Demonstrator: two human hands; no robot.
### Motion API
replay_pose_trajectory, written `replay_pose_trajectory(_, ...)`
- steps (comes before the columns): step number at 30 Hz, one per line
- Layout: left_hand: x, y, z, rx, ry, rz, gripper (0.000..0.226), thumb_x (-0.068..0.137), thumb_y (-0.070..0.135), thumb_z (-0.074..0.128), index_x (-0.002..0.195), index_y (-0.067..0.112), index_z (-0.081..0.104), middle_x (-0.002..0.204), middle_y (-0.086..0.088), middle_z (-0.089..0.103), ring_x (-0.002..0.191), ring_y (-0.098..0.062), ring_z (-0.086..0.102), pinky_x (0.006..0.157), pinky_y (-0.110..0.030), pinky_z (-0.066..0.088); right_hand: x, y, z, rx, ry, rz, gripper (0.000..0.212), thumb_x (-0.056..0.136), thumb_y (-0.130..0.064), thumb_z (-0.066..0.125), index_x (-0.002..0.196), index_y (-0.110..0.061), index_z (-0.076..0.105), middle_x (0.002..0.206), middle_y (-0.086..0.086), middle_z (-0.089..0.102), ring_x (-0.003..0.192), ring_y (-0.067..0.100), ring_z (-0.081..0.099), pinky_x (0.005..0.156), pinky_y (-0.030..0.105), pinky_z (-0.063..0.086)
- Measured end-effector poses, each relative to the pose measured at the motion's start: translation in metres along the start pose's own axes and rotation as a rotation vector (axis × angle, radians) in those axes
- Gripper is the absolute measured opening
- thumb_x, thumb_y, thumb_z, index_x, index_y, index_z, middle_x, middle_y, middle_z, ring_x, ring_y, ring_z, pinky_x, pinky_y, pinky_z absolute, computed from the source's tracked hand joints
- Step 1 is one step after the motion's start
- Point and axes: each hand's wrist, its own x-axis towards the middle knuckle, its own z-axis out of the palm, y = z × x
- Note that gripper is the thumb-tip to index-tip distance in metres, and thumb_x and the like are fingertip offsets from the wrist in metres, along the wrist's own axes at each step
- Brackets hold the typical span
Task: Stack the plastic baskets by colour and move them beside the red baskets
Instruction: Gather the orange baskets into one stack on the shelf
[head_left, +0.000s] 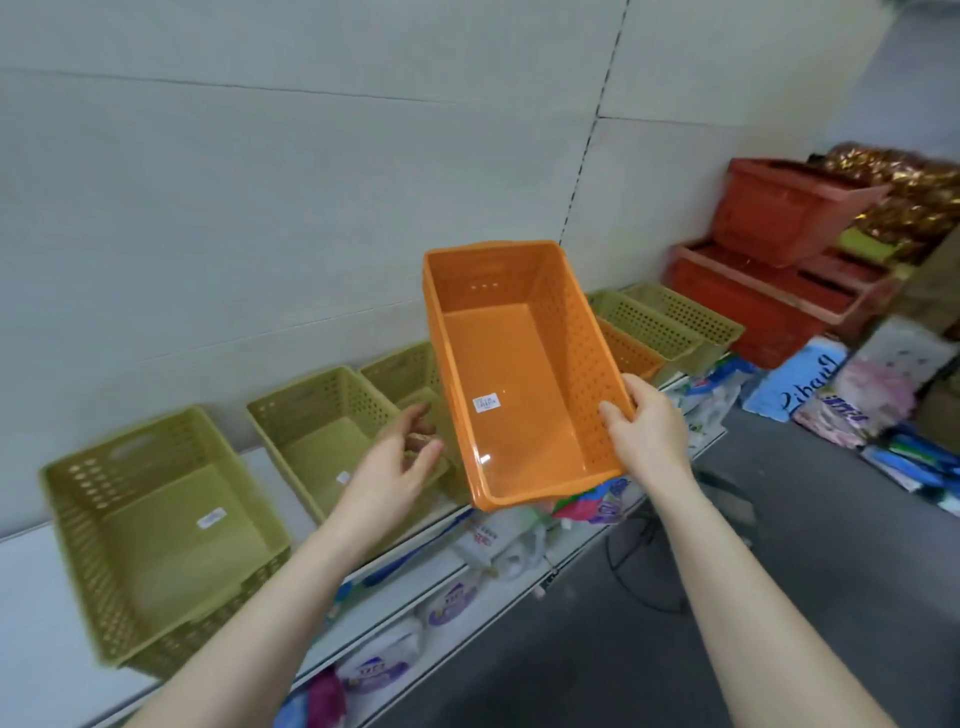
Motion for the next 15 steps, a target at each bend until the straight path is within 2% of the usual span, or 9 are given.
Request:
replay_pose_trajectory(4, 0.052, -0.002, 0.053, 0.150, -0.070, -0.062, 0.049, 0.093, 0.030, 0.058, 0.140, 0.021, 0.045, 0.129, -0.002, 0.059, 0.109, -0.017, 0.060, 0.096, -0.038, 0.051, 0.052, 0.037, -0.022, 0.045, 0.061, 0.050, 0.015, 0.091, -0.020, 0.058, 0.104, -0.025, 0.065, 0.091, -0.001, 0.070, 0.089, 0.027, 0.064, 0.080, 0.041, 0.051)
replay_pose_trajectory(7, 0.102, -0.015, 0.080, 0.302, -0.059, 0.031, 0.050, 0.092, 0.027, 0.059, 0.140, 0.016, 0.047, 0.136, -0.006, 0.055, 0.121, -0.024, 0.056, 0.104, -0.037, 0.044, 0.096, 0.052, -0.025, 0.056, 0.103, 0.046, 0.019, 0.093, -0.020, 0.057, 0.109, -0.026, 0.066, 0.091, -0.003, 0.068, 0.089, 0.024, 0.061, 0.079, 0.038, 0.047)
replay_pose_trajectory(11, 0.171, -0.039, 0.107, 0.468, -0.098, 0.116, 0.049, 0.090, 0.016, 0.057, 0.138, 0.009, 0.049, 0.140, -0.013, 0.051, 0.125, -0.032, 0.052, 0.106, -0.035, 0.039, 0.153, 0.061, -0.014, 0.040, 0.105, -0.018, 0.016, 0.093, -0.020, 0.058, 0.105, -0.028, 0.066, 0.083, -0.007, 0.066, 0.085, 0.023, 0.062, 0.074, 0.034, 0.043)
replay_pose_trajectory(13, 0.198, -0.051, 0.122, 0.521, -0.157, 0.141, 0.050, 0.091, 0.016, 0.054, 0.140, 0.007, 0.047, 0.146, -0.019, 0.045, 0.132, -0.036, 0.045, 0.112, -0.036, 0.033, 0.180, 0.061, -0.004, 0.009, 0.059, -0.047, 0.017, 0.094, -0.021, 0.058, 0.107, -0.031, 0.065, 0.085, -0.008, 0.067, 0.085, 0.022, 0.063, 0.076, 0.035, 0.045)
replay_pose_trajectory(15, 0.215, -0.059, 0.136, 0.621, -0.251, 0.134, 0.051, 0.097, 0.023, 0.045, 0.145, 0.008, 0.039, 0.154, -0.018, 0.034, 0.143, -0.034, 0.030, 0.118, -0.035, 0.019, 0.205, 0.063, 0.006, -0.025, -0.006, -0.046, 0.017, 0.095, -0.023, 0.058, 0.107, -0.033, 0.065, 0.087, -0.006, 0.070, 0.086, 0.024, 0.064, 0.079, 0.036, 0.048)
